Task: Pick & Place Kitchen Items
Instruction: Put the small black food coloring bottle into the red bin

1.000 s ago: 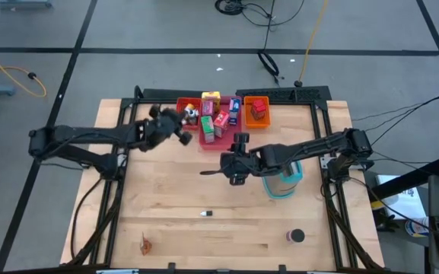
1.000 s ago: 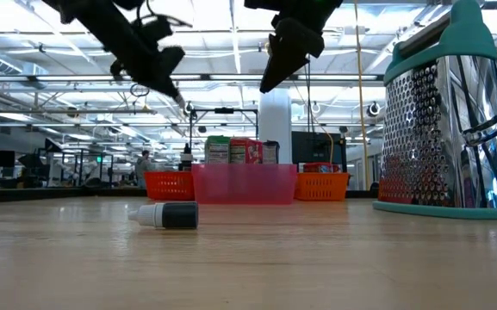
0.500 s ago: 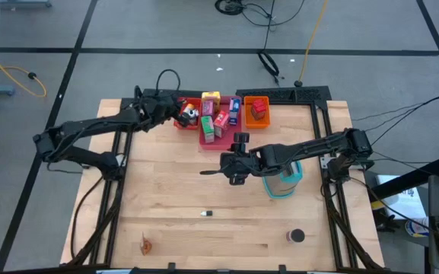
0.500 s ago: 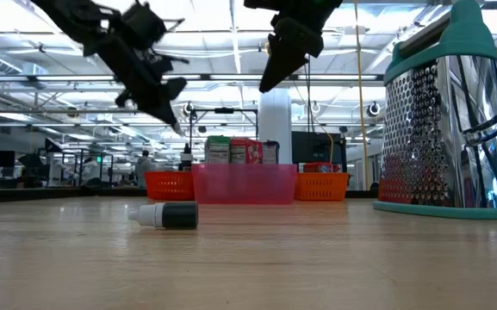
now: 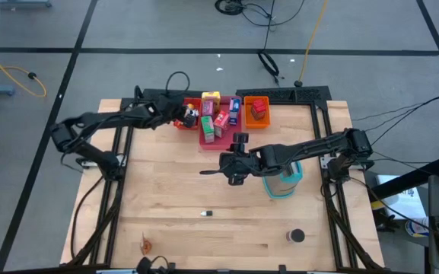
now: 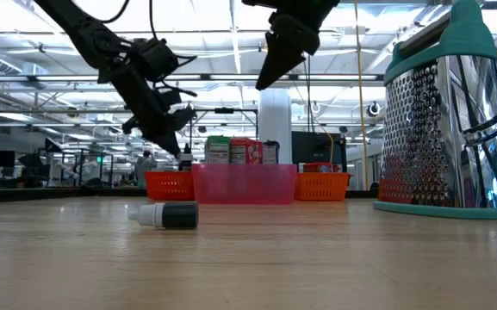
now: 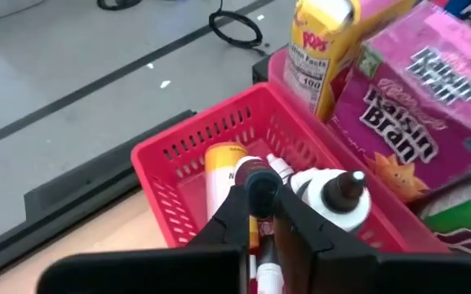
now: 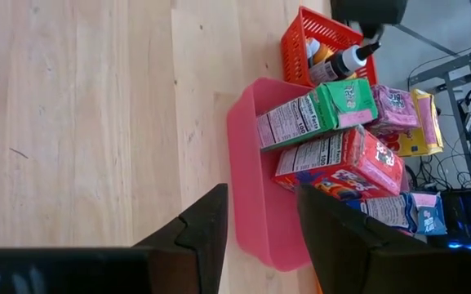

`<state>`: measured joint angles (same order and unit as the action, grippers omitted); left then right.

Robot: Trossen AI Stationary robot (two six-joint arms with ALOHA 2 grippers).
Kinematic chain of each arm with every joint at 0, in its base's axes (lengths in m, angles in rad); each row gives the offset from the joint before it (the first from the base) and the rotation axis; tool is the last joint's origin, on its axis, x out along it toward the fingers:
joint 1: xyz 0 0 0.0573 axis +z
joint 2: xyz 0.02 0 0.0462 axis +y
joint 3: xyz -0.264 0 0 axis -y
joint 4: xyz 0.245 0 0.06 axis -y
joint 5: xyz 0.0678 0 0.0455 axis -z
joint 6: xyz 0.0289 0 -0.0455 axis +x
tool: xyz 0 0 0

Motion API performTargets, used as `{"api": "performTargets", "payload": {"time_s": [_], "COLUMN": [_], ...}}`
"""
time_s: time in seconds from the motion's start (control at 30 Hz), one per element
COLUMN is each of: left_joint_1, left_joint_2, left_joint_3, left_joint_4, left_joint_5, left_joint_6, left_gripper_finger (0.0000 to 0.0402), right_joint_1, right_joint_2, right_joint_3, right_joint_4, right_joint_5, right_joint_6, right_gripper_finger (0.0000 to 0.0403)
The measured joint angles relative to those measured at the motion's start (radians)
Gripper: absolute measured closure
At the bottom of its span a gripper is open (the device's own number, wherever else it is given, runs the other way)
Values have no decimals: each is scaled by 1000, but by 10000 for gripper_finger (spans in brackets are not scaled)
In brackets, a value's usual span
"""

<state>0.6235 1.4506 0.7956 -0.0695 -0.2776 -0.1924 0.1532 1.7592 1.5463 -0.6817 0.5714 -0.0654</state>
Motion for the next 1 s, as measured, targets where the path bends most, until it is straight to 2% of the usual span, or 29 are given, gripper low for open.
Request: {"api": "performTargets", "payload": {"time_s": [0.3,0.6,0.83,1.0], "left_joint_1": [0,0,-4,-18], "left_joint_2": [42,42,38,-62], "left_joint_3": [0,0,0,0], "left_joint_4": [23,22,12,-78], "left_joint_5": [-14,-17,0,8], "left_joint_6": [-26,-23,3,32], "left_gripper_finger": [296,231,214,222], "right_joint_1": [0,-1,-1,-1], "right_joint_2": [0,0,0,0], "right_joint_3": [0,0,0,0], "right_joint_4": [3,4,4,4], "right_joint_5": [0,0,0,0], "right_joint_6": [-2,-2,-2,0], "right_gripper_finger": [264,264,264,264]}}
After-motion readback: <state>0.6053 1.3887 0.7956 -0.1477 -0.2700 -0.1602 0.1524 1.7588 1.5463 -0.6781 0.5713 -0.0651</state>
